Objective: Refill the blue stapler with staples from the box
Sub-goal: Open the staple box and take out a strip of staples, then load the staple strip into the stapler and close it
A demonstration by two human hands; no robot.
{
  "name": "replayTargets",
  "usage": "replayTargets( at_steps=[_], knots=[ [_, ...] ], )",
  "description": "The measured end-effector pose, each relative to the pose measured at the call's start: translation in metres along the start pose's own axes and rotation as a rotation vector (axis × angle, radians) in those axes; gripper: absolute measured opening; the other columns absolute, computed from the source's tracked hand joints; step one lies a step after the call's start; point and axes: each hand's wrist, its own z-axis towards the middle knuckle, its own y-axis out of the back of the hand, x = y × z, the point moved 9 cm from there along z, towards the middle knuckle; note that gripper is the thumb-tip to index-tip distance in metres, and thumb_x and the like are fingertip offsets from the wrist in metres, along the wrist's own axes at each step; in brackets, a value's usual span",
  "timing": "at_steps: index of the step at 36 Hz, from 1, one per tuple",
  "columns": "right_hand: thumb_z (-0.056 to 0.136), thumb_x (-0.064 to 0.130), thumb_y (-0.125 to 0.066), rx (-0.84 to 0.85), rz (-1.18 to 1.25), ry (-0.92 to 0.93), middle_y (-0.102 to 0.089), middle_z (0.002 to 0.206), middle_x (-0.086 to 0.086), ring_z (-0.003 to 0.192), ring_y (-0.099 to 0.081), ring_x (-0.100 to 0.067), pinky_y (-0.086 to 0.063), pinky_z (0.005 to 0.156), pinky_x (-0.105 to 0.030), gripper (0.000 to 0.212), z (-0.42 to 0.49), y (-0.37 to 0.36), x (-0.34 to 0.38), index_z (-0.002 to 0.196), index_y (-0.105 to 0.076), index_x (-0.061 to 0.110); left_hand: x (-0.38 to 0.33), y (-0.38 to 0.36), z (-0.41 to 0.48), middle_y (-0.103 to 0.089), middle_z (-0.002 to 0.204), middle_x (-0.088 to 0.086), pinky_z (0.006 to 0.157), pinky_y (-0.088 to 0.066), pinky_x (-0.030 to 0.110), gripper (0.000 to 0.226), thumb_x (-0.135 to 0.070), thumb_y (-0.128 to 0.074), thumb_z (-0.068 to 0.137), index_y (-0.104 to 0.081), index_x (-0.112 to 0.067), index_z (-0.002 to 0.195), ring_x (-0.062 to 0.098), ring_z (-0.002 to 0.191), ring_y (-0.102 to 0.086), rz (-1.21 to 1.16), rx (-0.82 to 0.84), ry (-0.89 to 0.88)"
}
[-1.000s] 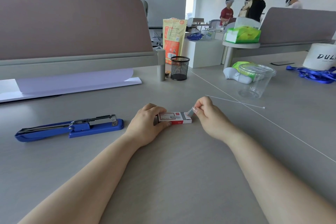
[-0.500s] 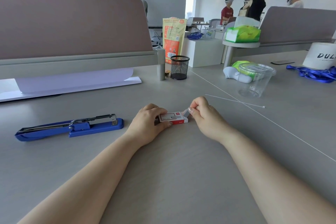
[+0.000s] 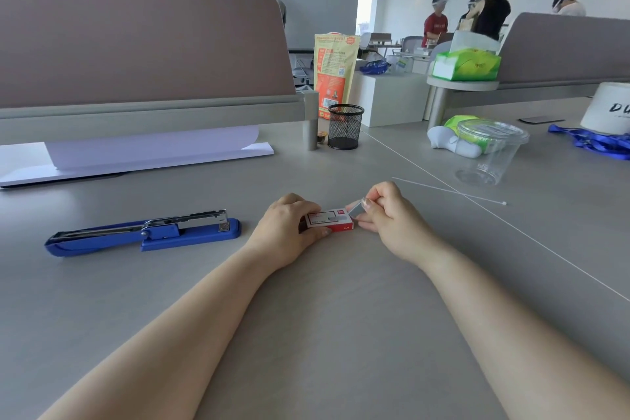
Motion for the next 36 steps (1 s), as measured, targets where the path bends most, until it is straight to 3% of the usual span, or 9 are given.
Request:
replayTargets(
  at_steps=[4,9,12,19,25,30,33,36],
  knots=[
    [0.096,0.014,-0.037,-0.058,0.052,-0.024,-0.058,0.118,-0.022,0.101,-0.065,-0.023,-0.052,0.09,-0.033,0.019,0.001,0.006,-0.003,0.081,-0.038,0.025,0.002,0.0,0.0,-0.056,0.113,0.005,0.093,-0.045,0.038,0.044,-0.041,-0.068,0.077,-0.061,-0.022,0.116,0.026,0.102,-0.054,-0.006,0.004,0.018],
    [0.095,0.014,-0.039,-0.165,-0.015,0.013,-0.066,0.107,-0.008,0.096,-0.063,-0.021,-0.048,0.095,-0.049,0.021,-0.005,0.022,0.005,0.08,-0.038,0.028,-0.002,0.009,-0.007,-0.051,0.123,0.007,0.097,-0.044,0.043,0.065,-0.043,-0.069,0.076,-0.043,-0.025,0.132,0.029,0.112,-0.05,-0.009,-0.05,0.03],
    [0.094,0.018,-0.044,-0.257,-0.037,0.031,-0.065,0.096,0.002,0.096,-0.063,-0.026,-0.047,0.094,-0.051,0.022,-0.009,0.031,0.011,0.079,-0.042,0.033,-0.01,0.024,-0.016,-0.049,0.126,0.005,0.097,-0.044,0.043,0.064,-0.042,-0.067,0.078,-0.041,-0.026,0.133,0.027,0.114,-0.048,0.009,-0.104,-0.008],
    [0.09,0.016,-0.053,-0.256,0.084,0.111,-0.065,0.076,-0.001,0.077,-0.066,-0.016,-0.048,0.074,-0.031,0.017,-0.01,-0.016,0.057,0.077,-0.049,0.026,0.016,0.099,-0.071,-0.055,0.12,0.001,0.093,-0.036,0.027,0.048,-0.036,-0.065,0.082,-0.05,-0.023,0.125,0.022,0.108,-0.049,0.157,-0.258,-0.023],
    [0.09,0.012,-0.053,-0.163,0.241,0.102,-0.064,0.076,-0.002,0.067,-0.064,-0.009,-0.051,0.072,-0.027,0.017,0.006,-0.1,0.085,0.077,-0.049,0.022,0.084,0.152,-0.117,-0.056,0.12,0.002,0.093,-0.042,0.036,0.043,-0.035,-0.065,0.081,-0.055,-0.024,0.121,0.026,0.109,-0.048,0.301,-0.338,0.194],
    [0.09,0.013,-0.052,-0.187,0.348,0.066,-0.066,0.086,-0.005,0.06,-0.065,0.001,-0.049,0.063,-0.013,0.007,0.016,-0.141,0.086,0.089,-0.052,0.019,0.104,0.16,-0.124,-0.057,0.125,-0.003,0.097,-0.038,0.038,0.041,-0.041,-0.057,0.085,-0.053,-0.025,0.123,0.025,0.116,-0.049,0.396,-0.32,0.188],
    [0.091,0.008,-0.049,-0.194,0.371,0.091,-0.067,0.09,-0.006,0.07,-0.067,-0.009,-0.05,0.065,-0.012,0.018,0.014,-0.147,0.084,0.1,-0.061,0.019,0.116,0.152,-0.123,-0.048,0.139,-0.006,0.107,-0.027,0.037,0.049,-0.049,-0.047,0.086,-0.046,-0.029,0.131,0.023,0.127,-0.042,0.415,-0.269,0.201],
    [0.091,0.008,-0.051,-0.167,0.385,0.113,-0.068,0.089,-0.01,0.078,-0.068,-0.018,-0.049,0.062,-0.007,0.019,0.015,-0.149,0.083,0.099,-0.065,0.018,0.124,0.148,-0.118,-0.036,0.148,-0.007,0.114,-0.015,0.036,0.051,-0.047,-0.048,0.088,-0.037,-0.033,0.136,0.02,0.134,-0.034,0.395,-0.243,0.217]
  ],
)
